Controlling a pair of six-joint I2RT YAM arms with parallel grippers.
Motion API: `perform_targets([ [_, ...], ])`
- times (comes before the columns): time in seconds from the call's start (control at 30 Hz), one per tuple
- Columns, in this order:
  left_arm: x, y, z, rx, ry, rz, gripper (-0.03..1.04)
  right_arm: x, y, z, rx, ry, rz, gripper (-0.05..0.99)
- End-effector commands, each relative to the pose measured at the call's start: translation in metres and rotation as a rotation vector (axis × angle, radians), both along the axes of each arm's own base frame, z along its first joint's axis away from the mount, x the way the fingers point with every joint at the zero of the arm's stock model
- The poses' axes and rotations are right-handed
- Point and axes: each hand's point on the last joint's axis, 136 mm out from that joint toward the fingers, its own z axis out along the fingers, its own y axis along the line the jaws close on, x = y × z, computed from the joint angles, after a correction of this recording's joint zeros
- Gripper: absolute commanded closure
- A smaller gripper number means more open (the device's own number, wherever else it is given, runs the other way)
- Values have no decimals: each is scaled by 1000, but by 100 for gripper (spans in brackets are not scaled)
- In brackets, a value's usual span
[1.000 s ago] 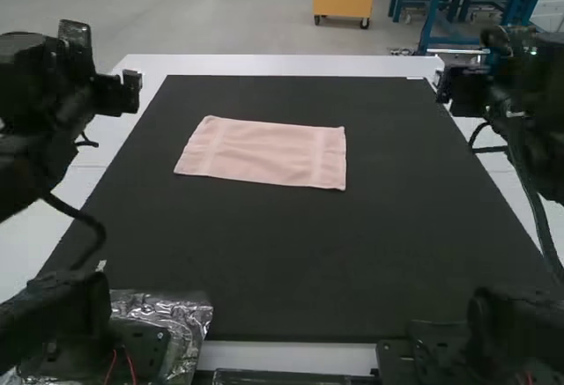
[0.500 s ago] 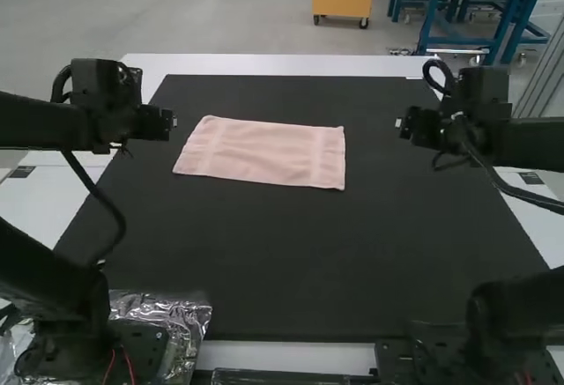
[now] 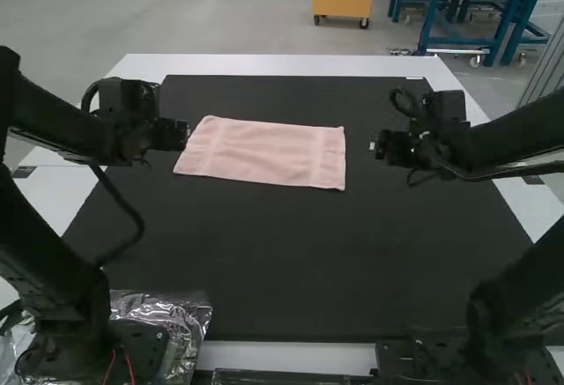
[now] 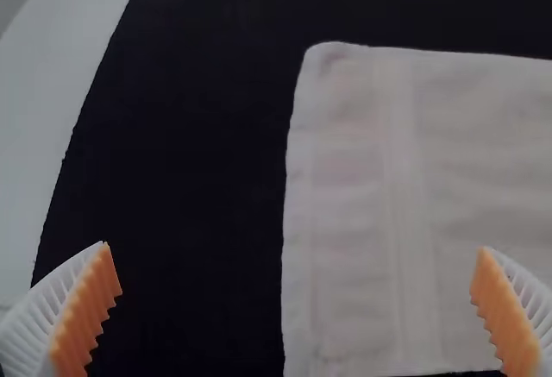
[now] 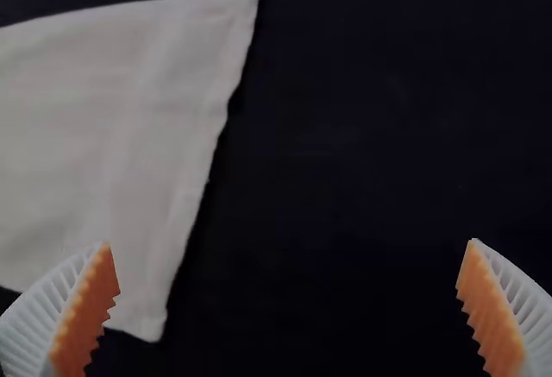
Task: Fold the towel.
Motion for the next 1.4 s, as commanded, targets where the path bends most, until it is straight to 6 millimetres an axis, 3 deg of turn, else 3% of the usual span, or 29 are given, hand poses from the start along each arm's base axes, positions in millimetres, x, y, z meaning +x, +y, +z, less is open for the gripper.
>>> perform_targets([
  [0.0, 7, 1, -9, 1, 8, 16, 5, 17, 12, -16, -21, 36, 22, 3],
  [0.1, 16, 1, -29, 0, 57, 15, 5, 24, 19, -43, -49, 108, 44, 3],
  [0.17, 22, 2, -42, 0, 92, 16, 5, 30, 24, -50, -64, 116, 62, 3],
  [0.4, 42, 6, -78, 3, 224, 26, 5, 55, 45, -31, -48, 38, 92, 3],
  [0.67, 67, 11, -68, 1, 181, 36, 5, 82, 60, -35, -45, 29, 106, 3],
  [1.0, 100, 38, -73, -11, 195, 77, 5, 110, 70, -47, -40, 27, 113, 3],
  [1.37, 135, 32, -84, -29, 207, 41, 5, 142, 80, -65, -38, 25, 114, 3],
])
